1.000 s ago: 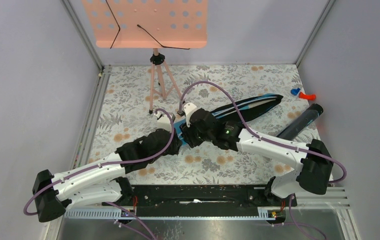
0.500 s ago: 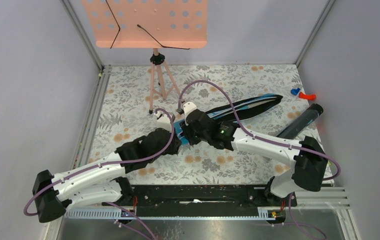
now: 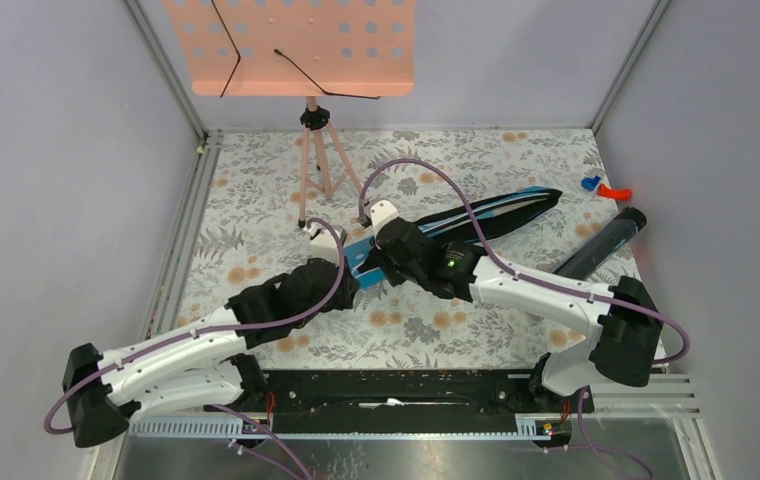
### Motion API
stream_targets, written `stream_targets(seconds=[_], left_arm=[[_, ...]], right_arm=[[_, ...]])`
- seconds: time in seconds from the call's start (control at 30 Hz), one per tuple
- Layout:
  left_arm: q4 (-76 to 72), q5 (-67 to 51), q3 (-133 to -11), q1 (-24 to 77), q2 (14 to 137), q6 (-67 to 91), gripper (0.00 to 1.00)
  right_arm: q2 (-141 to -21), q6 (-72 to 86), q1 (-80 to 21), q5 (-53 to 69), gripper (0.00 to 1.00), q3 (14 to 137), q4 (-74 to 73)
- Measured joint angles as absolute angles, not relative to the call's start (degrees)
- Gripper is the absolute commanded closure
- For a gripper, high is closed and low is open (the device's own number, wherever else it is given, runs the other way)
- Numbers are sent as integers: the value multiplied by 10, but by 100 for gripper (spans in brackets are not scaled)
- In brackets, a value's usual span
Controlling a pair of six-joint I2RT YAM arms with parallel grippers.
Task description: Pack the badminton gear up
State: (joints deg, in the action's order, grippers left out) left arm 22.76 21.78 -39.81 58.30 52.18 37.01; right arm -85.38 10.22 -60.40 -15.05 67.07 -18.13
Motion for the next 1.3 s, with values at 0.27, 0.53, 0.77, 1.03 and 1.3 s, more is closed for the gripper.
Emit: stream_targets(seconds=[0.27,0.53,0.77,1.03,1.3], left_arm=[[241,243,-397,587,492,359,100],[227,222,-381,587,483,337,100],[190,186,-349,587,484,315,100],[165,162,-325,587,484,298,100],[159,158,-324,587,484,294,100]], right_arm=[[-823,45,-593,-201,99,669,-221],[-798,19,-583,-131,61,634,-179],[-795,44,-583,-124,52,623,-121],[-810,79,-582,-47,48,623,-99],[-785,104,-582,-45,31,578,-83]])
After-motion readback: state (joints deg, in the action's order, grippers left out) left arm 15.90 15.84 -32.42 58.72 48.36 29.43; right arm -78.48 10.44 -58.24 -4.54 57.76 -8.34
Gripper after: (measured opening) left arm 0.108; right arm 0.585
